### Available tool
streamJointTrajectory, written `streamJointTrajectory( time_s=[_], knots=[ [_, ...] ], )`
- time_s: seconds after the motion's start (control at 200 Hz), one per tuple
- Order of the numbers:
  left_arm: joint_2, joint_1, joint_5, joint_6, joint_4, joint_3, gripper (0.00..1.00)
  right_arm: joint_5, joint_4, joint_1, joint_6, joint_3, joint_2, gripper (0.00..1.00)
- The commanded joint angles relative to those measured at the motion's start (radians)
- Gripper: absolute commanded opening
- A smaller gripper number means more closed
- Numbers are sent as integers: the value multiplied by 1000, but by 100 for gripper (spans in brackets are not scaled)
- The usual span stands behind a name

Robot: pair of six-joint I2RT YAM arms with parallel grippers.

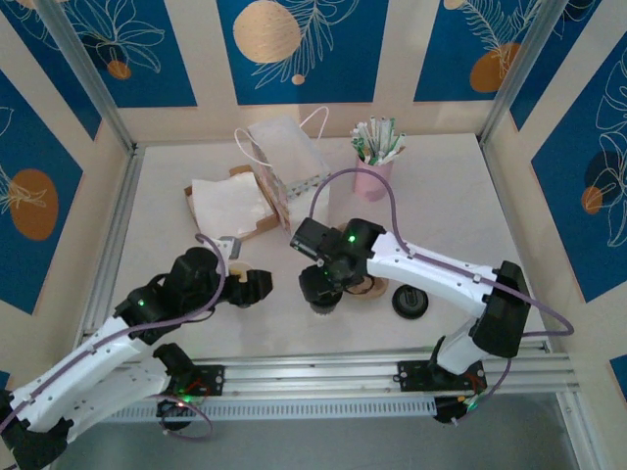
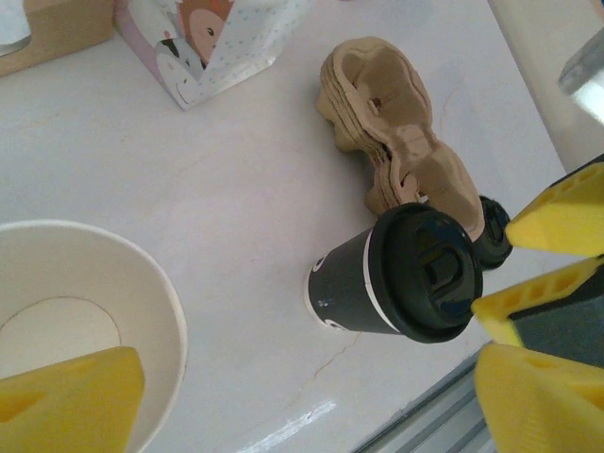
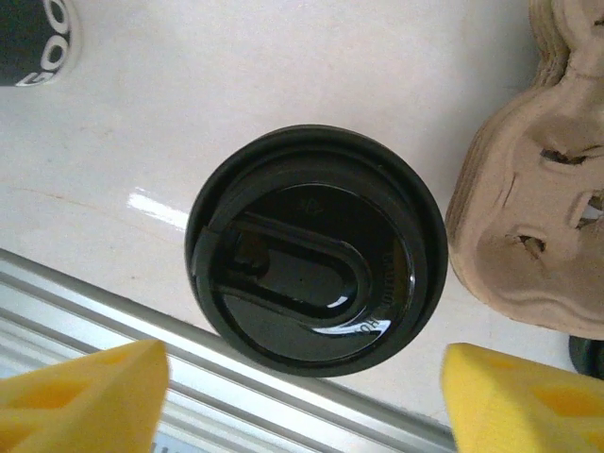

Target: Pack the takeout coffee

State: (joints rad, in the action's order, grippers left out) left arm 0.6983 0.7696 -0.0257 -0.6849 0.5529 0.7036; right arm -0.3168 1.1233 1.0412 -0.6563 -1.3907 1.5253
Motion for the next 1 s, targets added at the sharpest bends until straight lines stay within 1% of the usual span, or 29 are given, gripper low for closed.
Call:
streamJointTrajectory(
  time_s=[0.0,0.075,0.11,0.17,0.215,0.265,0.355,0.54,0.995],
  knots=[
    [20,-9,-35,4,-47,8,80,32,12,-1,4,1,-27,65],
    [39,-9,-40,3,-56,13,70,45,5,0,7,3,-18,47],
    [47,-10,-40,4,-58,16,67,52,3,0,10,6,-14,42],
    [55,-10,-38,4,-59,17,65,58,4,0,12,5,-3,33],
    [58,-10,-40,5,-62,19,62,59,9,0,12,4,4,27],
    [60,-10,-40,5,-62,19,61,63,12,2,11,8,11,23],
    [64,-10,-42,5,-63,20,61,68,14,2,12,14,18,17],
    [72,-10,-41,6,-67,22,61,76,21,1,8,24,34,13],
    [75,-11,-42,2,-76,15,61,85,5,0,-6,77,68,13]
  ],
)
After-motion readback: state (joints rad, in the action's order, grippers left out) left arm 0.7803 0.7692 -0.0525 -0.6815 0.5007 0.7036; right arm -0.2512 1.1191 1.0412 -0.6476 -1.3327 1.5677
